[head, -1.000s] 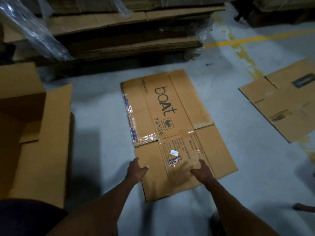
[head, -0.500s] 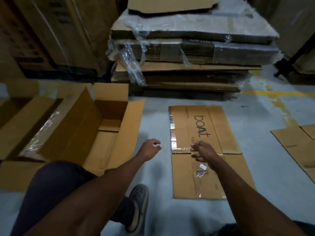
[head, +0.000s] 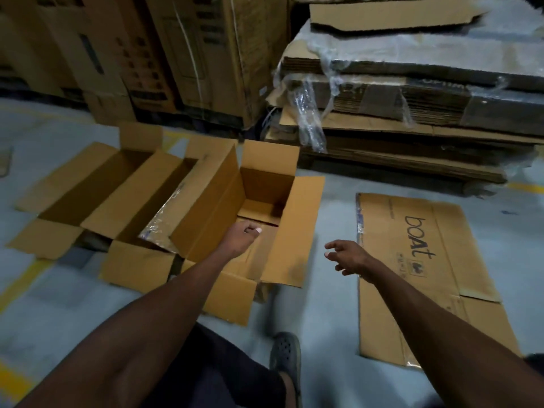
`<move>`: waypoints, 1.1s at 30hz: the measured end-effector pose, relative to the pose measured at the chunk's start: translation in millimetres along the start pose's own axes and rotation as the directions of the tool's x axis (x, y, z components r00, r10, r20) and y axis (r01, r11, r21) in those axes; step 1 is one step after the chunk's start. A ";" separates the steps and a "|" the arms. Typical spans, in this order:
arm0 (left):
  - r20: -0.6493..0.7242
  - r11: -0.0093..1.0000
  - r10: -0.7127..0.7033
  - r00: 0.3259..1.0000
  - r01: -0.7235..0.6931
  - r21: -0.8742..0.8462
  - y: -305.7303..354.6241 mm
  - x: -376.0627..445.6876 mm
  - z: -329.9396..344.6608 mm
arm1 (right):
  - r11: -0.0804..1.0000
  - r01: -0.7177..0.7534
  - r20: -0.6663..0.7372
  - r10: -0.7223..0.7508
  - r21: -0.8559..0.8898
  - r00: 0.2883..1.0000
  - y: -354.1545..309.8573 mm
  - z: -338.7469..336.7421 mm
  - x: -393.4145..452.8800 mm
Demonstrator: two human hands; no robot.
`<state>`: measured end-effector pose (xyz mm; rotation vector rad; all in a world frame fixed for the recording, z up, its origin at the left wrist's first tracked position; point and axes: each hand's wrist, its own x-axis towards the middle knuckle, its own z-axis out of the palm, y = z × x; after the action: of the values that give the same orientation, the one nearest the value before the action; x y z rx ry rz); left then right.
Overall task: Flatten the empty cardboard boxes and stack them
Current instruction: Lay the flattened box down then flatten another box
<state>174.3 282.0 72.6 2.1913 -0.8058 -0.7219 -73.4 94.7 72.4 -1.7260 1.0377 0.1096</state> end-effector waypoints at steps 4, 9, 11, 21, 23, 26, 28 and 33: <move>-0.084 0.992 -0.123 0.989 0.125 0.014 -60.2 26.4 -38.8 | 0.997 0.064 -0.013 -0.065 -0.041 0.998 -9.7 37.7 34.5; -0.086 0.957 -0.275 0.958 0.281 0.071 -125.3 60.6 -62.1 | 0.988 -0.001 -0.051 -0.006 -0.153 0.999 3.4 85.6 76.8; -0.157 0.938 -0.275 0.948 0.301 0.170 -149.6 70.1 -67.4 | 0.989 -0.030 -0.056 0.022 -0.142 0.998 11.0 102.1 91.9; -0.568 0.779 -0.111 0.815 0.426 0.460 -187.0 88.5 -77.6 | 0.979 -0.056 -0.066 0.044 -0.198 0.997 27.8 130.3 132.0; -0.604 0.779 -0.117 0.788 0.449 0.436 -187.7 91.1 -80.5 | 0.976 -0.047 -0.074 0.032 -0.215 0.997 30.8 130.2 135.9; -0.637 0.808 -0.171 0.752 0.477 0.347 -185.0 96.1 -82.0 | 0.973 -0.039 -0.081 0.021 -0.229 0.996 33.6 129.5 141.5; -0.627 0.840 -0.244 0.739 0.484 0.244 -181.2 96.2 -78.1 | 0.970 -0.022 -0.090 0.000 -0.243 0.996 35.4 129.2 143.7; -0.649 0.905 -0.170 0.741 0.378 0.194 -162.3 88.2 -64.0 | 0.976 -0.035 -0.170 -0.002 -0.217 0.985 33.6 125.4 137.3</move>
<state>329.4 338.2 -32.3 2.6427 -0.2505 0.0514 38.3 114.9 -78.7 -1.9531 1.2009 0.0917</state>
